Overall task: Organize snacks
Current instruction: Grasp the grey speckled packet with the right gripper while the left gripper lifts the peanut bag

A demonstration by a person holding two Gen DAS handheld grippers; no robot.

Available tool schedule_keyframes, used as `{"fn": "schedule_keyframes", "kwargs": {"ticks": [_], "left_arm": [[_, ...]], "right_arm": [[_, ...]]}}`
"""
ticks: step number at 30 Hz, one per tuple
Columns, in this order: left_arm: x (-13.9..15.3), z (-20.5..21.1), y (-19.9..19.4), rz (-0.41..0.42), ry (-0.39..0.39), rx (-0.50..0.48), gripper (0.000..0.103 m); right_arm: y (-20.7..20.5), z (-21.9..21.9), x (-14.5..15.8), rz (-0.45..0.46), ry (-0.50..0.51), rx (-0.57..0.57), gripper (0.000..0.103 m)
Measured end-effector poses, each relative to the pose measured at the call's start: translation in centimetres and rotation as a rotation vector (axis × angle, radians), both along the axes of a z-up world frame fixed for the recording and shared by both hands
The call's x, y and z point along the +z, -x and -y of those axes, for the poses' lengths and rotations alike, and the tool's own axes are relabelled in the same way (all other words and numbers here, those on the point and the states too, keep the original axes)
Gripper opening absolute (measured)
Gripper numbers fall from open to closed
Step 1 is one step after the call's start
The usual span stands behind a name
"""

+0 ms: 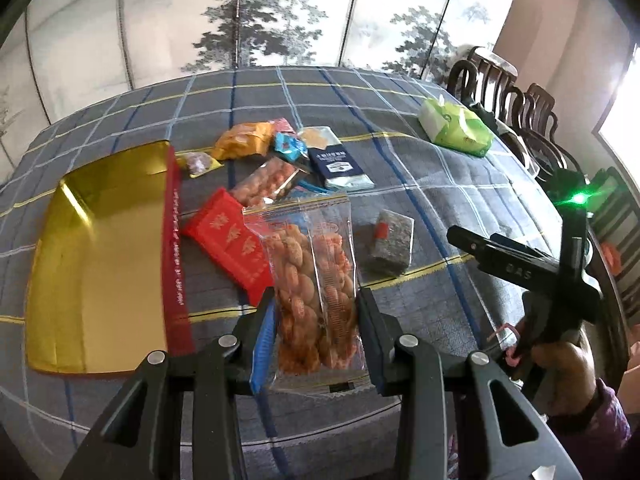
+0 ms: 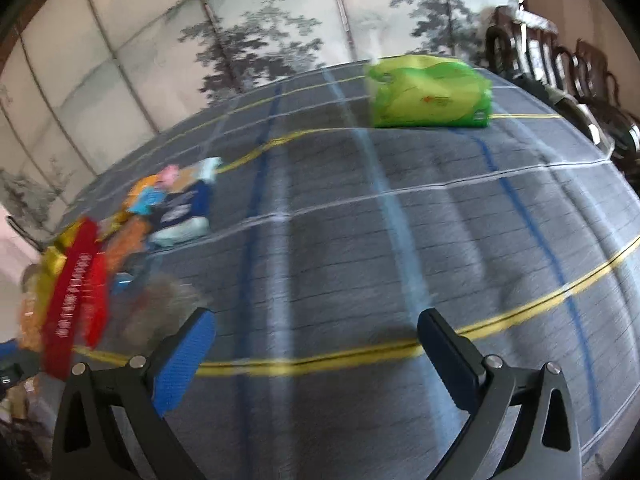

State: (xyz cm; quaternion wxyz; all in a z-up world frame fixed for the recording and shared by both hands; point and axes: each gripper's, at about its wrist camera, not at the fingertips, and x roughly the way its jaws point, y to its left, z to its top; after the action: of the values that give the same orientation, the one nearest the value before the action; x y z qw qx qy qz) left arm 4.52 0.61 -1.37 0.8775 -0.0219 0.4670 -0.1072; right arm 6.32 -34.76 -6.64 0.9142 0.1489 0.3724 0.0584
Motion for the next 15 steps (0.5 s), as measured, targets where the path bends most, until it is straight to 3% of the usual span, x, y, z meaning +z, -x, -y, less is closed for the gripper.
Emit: {"fn": "schedule_keyframes", "kwargs": {"ticks": [6, 10, 15], "left_arm": [[0.2, -1.5, 0.4, 0.005, 0.006, 0.035, 0.035], [0.4, -2.6, 0.5, 0.008, 0.013, 0.051, 0.035], [0.6, -4.1, 0.7, 0.015, 0.022, 0.073, 0.035]], "right_arm": [[-0.2, -4.2, 2.5, -0.001, -0.007, 0.022, 0.103], [-1.6, -6.4, 1.3, -0.071, -0.031, 0.036, 0.103], [-2.1, -8.9, 0.1, -0.099, 0.035, 0.028, 0.103]]}}
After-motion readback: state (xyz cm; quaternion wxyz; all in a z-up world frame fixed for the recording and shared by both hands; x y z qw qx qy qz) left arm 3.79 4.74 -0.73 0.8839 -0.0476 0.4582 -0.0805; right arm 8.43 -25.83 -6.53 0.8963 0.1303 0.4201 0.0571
